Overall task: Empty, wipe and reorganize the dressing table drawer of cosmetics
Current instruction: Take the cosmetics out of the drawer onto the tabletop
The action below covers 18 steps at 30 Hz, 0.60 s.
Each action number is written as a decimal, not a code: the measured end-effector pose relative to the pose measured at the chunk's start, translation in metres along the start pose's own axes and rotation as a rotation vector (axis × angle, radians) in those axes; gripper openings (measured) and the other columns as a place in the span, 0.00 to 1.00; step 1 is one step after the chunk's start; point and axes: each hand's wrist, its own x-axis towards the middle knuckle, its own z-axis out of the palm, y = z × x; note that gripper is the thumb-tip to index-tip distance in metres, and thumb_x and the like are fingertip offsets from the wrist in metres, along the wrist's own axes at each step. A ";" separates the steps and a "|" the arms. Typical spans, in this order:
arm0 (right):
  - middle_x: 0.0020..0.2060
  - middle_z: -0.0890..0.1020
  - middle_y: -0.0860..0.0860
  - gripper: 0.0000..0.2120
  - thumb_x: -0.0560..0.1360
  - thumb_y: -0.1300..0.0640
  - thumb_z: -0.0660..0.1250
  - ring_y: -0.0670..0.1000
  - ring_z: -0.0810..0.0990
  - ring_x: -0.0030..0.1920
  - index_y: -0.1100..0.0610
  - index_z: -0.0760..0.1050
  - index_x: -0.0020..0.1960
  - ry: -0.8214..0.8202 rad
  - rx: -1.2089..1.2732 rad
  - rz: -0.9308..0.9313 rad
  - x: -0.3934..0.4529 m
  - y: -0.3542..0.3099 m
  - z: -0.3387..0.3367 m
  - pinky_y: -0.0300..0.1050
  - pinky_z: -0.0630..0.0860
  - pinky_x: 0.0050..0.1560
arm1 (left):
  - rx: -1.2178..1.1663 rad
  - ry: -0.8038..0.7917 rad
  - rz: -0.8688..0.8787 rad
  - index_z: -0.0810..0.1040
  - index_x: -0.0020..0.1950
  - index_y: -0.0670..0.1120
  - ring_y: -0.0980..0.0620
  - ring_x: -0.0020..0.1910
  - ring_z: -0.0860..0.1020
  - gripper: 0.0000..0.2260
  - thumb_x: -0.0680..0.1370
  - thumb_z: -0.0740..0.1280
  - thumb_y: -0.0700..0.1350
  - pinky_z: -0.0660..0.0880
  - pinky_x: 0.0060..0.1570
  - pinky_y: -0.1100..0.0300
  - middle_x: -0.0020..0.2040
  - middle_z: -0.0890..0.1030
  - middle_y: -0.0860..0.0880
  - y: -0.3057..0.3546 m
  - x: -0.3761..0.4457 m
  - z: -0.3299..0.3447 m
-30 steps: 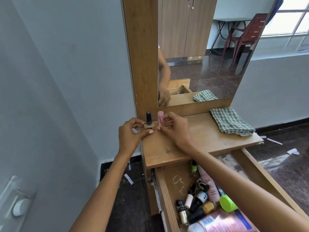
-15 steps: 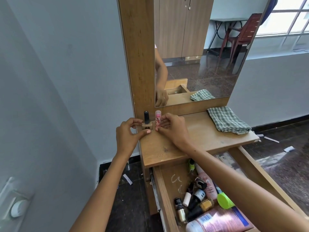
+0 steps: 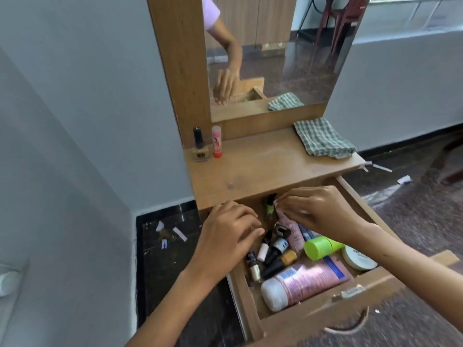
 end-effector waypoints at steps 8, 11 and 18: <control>0.49 0.82 0.50 0.18 0.76 0.42 0.63 0.54 0.81 0.51 0.47 0.74 0.63 -0.677 -0.398 0.307 -0.012 -0.014 0.014 0.46 0.73 0.43 | 0.020 -0.065 -0.036 0.82 0.44 0.51 0.57 0.47 0.73 0.04 0.71 0.71 0.48 0.68 0.46 0.58 0.44 0.79 0.58 0.006 0.000 0.018; 0.49 0.81 0.52 0.16 0.76 0.47 0.64 0.57 0.81 0.49 0.53 0.74 0.61 -0.648 -0.439 0.341 -0.006 -0.019 0.023 0.49 0.74 0.44 | 0.023 -0.065 -0.045 0.82 0.44 0.51 0.58 0.48 0.73 0.03 0.71 0.72 0.47 0.67 0.47 0.59 0.45 0.79 0.58 0.006 0.001 0.019; 0.38 0.85 0.48 0.12 0.70 0.46 0.70 0.51 0.82 0.43 0.48 0.82 0.51 -0.254 -0.086 0.512 -0.013 -0.020 0.016 0.46 0.78 0.43 | -0.002 -0.008 -0.107 0.81 0.51 0.52 0.61 0.52 0.73 0.09 0.72 0.71 0.49 0.65 0.51 0.63 0.49 0.80 0.58 0.007 0.000 0.012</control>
